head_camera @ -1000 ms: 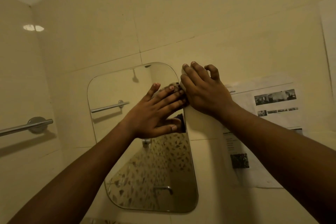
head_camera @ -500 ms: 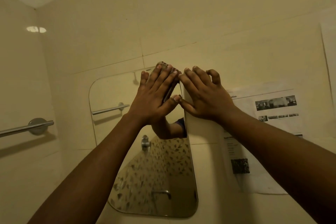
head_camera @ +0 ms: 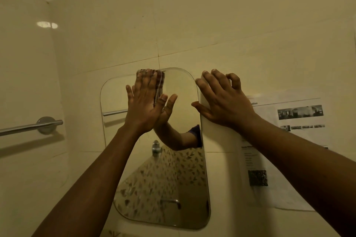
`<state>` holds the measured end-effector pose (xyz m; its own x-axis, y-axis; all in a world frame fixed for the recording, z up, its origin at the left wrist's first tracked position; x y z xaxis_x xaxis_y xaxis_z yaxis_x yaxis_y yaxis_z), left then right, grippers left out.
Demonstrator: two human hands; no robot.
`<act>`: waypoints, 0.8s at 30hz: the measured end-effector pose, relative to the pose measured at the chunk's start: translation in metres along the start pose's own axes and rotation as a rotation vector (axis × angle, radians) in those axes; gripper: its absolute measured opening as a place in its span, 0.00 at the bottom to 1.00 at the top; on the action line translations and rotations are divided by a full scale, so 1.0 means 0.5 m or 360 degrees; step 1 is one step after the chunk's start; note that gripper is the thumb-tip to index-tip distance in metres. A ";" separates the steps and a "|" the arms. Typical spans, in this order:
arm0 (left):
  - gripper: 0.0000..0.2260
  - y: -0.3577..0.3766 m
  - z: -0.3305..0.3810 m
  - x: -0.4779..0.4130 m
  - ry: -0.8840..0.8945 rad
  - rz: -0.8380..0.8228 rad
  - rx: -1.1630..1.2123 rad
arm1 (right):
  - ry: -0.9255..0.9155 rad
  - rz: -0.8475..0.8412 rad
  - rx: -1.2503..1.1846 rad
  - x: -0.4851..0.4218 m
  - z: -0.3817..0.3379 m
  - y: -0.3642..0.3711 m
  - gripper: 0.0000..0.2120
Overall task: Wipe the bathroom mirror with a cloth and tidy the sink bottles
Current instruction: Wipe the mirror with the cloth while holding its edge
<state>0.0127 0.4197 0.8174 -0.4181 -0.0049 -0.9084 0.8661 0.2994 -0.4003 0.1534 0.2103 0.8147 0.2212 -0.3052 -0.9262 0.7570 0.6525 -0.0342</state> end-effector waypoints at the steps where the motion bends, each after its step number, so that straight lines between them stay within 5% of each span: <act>1: 0.37 0.000 -0.016 0.007 -0.0026 0.0017 0.0004 | 0.0001 0.0009 -0.0005 0.000 0.001 0.000 0.34; 8: 0.37 -0.014 -0.128 0.059 -0.0363 0.0107 0.0151 | 0.0017 0.0011 -0.0010 0.001 0.001 0.006 0.34; 24: 0.39 0.002 -0.184 0.116 -0.0416 0.0155 0.0189 | -0.0042 -0.0055 0.0014 -0.010 0.000 0.012 0.40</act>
<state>-0.0360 0.5073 0.7755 -0.2600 -0.2317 -0.9374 0.9311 0.1971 -0.3070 0.1566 0.2158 0.8188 0.2110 -0.3458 -0.9143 0.7699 0.6351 -0.0625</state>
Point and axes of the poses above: each hand's wrist, its own x-axis away from the middle knuckle, its own y-axis out of the palm, z = x × y, the point moved 6 cm from there along -x, towards the middle knuckle, and after that the axes turned 5 degrees about y, right-handed, at the moved point
